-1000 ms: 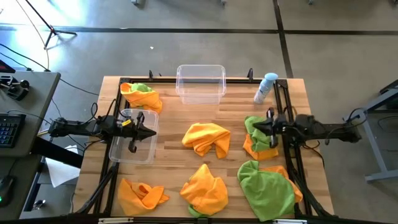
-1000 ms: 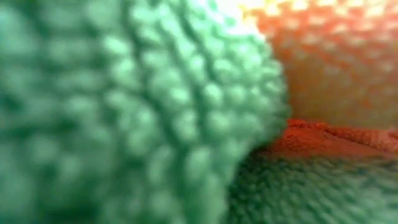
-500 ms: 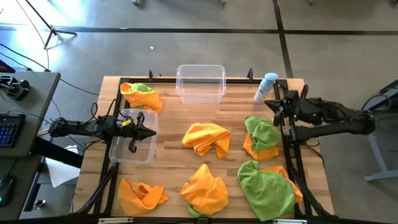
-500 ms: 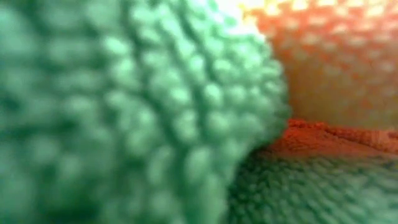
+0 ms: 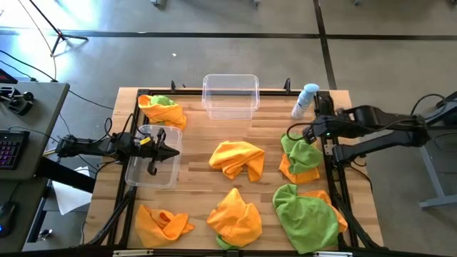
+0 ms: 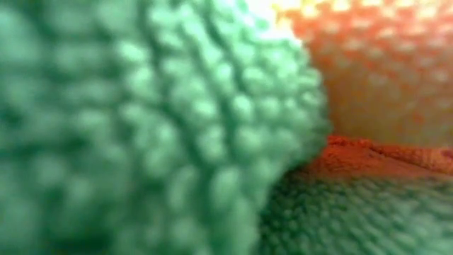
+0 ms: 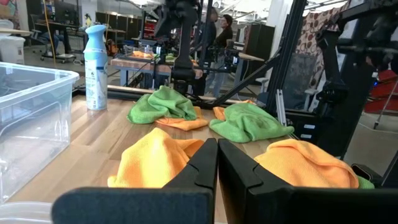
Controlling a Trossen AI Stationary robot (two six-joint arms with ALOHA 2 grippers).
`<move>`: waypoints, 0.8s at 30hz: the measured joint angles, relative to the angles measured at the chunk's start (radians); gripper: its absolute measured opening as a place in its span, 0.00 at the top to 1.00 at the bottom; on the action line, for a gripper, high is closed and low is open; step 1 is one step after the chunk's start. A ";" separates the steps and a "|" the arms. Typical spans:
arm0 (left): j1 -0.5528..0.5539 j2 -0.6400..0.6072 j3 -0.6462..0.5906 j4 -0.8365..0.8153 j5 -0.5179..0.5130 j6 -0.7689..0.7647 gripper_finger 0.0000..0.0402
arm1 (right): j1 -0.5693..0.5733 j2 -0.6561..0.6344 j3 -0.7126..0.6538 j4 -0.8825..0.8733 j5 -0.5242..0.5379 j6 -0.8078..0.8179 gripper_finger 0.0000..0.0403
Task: Sort microfiber towel by color & place in baskets
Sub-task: Put the green microfiber towel into the top transparent bin
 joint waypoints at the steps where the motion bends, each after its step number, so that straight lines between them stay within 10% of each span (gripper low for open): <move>1: 0.000 0.000 0.000 0.000 0.000 0.000 1.00 | 0.000 0.010 -0.014 -0.012 -0.022 0.015 0.95; 14: 0.000 0.000 0.000 0.000 0.000 0.000 1.00 | -0.034 0.028 -0.282 0.080 -0.172 0.132 0.54; 24: 0.000 0.000 0.000 0.000 0.000 0.000 1.00 | -0.034 0.028 -0.496 0.323 -0.263 0.090 0.46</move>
